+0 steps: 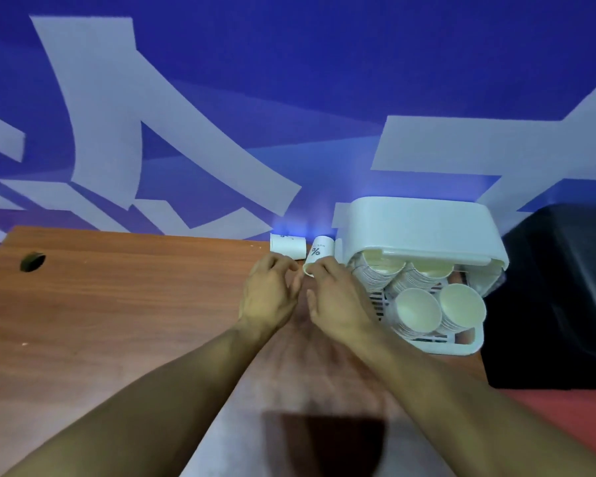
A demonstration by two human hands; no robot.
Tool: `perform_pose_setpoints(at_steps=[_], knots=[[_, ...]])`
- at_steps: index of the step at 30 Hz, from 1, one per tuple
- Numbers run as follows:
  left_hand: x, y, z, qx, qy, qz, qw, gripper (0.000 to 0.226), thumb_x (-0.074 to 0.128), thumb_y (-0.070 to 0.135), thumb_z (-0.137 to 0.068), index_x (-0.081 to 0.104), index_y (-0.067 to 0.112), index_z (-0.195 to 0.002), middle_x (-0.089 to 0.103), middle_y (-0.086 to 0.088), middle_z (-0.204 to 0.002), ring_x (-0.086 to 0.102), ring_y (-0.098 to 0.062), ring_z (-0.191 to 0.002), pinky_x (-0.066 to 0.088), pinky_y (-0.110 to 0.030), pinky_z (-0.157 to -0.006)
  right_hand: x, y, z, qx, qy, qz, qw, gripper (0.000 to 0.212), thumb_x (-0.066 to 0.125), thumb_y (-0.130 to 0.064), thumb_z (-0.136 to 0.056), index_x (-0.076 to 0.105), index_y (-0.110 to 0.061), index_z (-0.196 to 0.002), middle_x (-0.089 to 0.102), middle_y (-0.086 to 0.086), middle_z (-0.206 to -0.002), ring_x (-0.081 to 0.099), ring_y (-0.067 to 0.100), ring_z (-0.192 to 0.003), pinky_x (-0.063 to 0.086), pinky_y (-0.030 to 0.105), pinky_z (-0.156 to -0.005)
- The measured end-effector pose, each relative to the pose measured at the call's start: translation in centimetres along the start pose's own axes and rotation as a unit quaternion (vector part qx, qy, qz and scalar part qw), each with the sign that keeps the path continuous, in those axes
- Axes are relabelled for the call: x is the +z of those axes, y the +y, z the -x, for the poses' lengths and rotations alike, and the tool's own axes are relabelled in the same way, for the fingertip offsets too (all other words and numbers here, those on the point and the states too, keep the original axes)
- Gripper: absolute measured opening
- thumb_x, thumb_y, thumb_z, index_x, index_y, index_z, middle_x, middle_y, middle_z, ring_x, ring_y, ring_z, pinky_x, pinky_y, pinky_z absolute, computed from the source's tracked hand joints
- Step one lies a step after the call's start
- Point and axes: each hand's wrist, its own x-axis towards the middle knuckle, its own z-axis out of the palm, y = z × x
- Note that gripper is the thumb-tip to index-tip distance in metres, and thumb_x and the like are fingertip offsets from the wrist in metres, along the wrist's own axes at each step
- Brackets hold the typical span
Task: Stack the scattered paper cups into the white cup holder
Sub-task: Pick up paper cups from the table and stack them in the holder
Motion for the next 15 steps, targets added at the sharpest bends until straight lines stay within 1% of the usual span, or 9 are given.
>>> perform_pose_setpoints(at_steps=[2, 3, 5, 6, 8, 9, 11, 13, 15], knots=[[0.0, -1.4, -1.2, -0.055, -0.024, 0.033, 0.998, 0.023, 0.059, 0.032, -0.091, 0.066, 0.020, -0.109, 0.058, 0.000, -0.113, 0.056, -0.020, -0.104, 0.045, -0.031, -0.089, 1.3, -0.5, -1.7, 0.095, -0.029, -0.096, 0.990, 0.040, 0.060, -0.022, -0.084, 0.056, -0.016, -0.123, 0.059, 0.003, -0.119, 0.058, 0.023, -0.106, 0.046, 0.032, -0.091], [0.0, -1.9, -1.9, -0.081, -0.038, 0.058, 0.994, 0.022, 0.060, 0.032, -0.091, 0.065, 0.021, -0.110, 0.057, 0.001, -0.114, 0.056, -0.018, -0.105, 0.043, -0.029, -0.090, 1.9, -0.6, -2.6, 0.152, -0.038, -0.162, 0.974, 0.043, 0.062, -0.022, -0.082, 0.055, -0.017, -0.125, 0.062, 0.002, -0.119, 0.059, 0.022, -0.108, 0.046, 0.032, -0.094], [0.2, -2.9, -3.3, -0.134, -0.062, 0.116, 0.982, 0.021, 0.061, 0.032, -0.092, 0.066, 0.025, -0.110, 0.054, 0.005, -0.114, 0.054, -0.013, -0.108, 0.039, -0.022, -0.090, 3.2, -0.7, -4.4, 0.252, -0.046, -0.275, 0.927, 0.049, 0.067, -0.021, -0.079, 0.054, -0.020, -0.127, 0.064, -0.001, -0.115, 0.061, 0.019, -0.106, 0.047, 0.035, -0.096], [0.3, -3.2, -4.0, -0.157, -0.069, 0.138, 0.975, 0.020, 0.061, 0.033, -0.092, 0.066, 0.026, -0.110, 0.052, 0.006, -0.114, 0.053, -0.012, -0.108, 0.038, -0.021, -0.089, 3.8, -0.6, -5.3, 0.292, -0.047, -0.315, 0.902, 0.051, 0.070, -0.021, -0.078, 0.054, -0.022, -0.126, 0.064, -0.004, -0.108, 0.061, 0.018, -0.102, 0.048, 0.036, -0.095], [1.0, -4.1, -5.4, -0.190, -0.082, 0.163, 0.965, 0.022, 0.061, 0.034, -0.091, 0.066, 0.025, -0.111, 0.052, 0.007, -0.112, 0.050, -0.012, -0.109, 0.039, -0.024, -0.091, 5.2, -0.3, -6.8, 0.365, -0.024, -0.402, 0.840, 0.051, 0.075, -0.022, -0.073, 0.057, -0.026, -0.121, 0.064, -0.008, -0.092, 0.063, 0.017, -0.096, 0.051, 0.038, -0.092], [1.3, -4.5, -6.0, -0.200, -0.089, 0.176, 0.960, 0.024, 0.062, 0.033, -0.091, 0.067, 0.022, -0.112, 0.053, 0.008, -0.109, 0.051, -0.013, -0.107, 0.040, -0.025, -0.090, 5.8, -0.1, -7.3, 0.393, -0.009, -0.446, 0.804, 0.051, 0.076, -0.023, -0.070, 0.059, -0.029, -0.118, 0.065, -0.009, -0.090, 0.064, 0.017, -0.095, 0.052, 0.040, -0.091], [2.2, -5.5, -7.1, -0.215, -0.100, 0.210, 0.949, 0.023, 0.064, 0.033, -0.091, 0.069, 0.018, -0.108, 0.056, 0.010, -0.100, 0.055, -0.014, -0.100, 0.044, -0.026, -0.088, 6.9, 0.0, -8.0, 0.427, 0.018, -0.507, 0.748, 0.049, 0.075, -0.023, -0.069, 0.059, -0.031, -0.115, 0.064, -0.007, -0.098, 0.063, 0.018, -0.099, 0.052, 0.043, -0.092], [3.1, -6.4, -8.3, -0.240, -0.111, 0.244, 0.933, 0.027, 0.066, 0.043, -0.083, 0.070, 0.025, -0.102, 0.062, 0.012, -0.102, 0.061, -0.014, -0.100, 0.049, -0.033, -0.093, 7.7, 0.2, -8.7, 0.448, 0.033, -0.544, 0.709, 0.044, 0.074, -0.018, -0.076, 0.059, -0.029, -0.116, 0.062, -0.003, -0.106, 0.061, 0.017, -0.101, 0.052, 0.041, -0.092], [4.1, -7.4, -9.1, -0.263, -0.125, 0.265, 0.919, 0.031, 0.063, 0.053, -0.074, 0.070, 0.032, -0.096, 0.066, 0.013, -0.106, 0.064, -0.012, -0.099, 0.050, -0.038, -0.095, 8.3, 0.7, -9.6, 0.466, 0.041, -0.569, 0.676, 0.042, 0.072, -0.017, -0.080, 0.059, -0.027, -0.118, 0.061, 0.000, -0.113, 0.060, 0.014, -0.103, 0.052, 0.038, -0.092]])
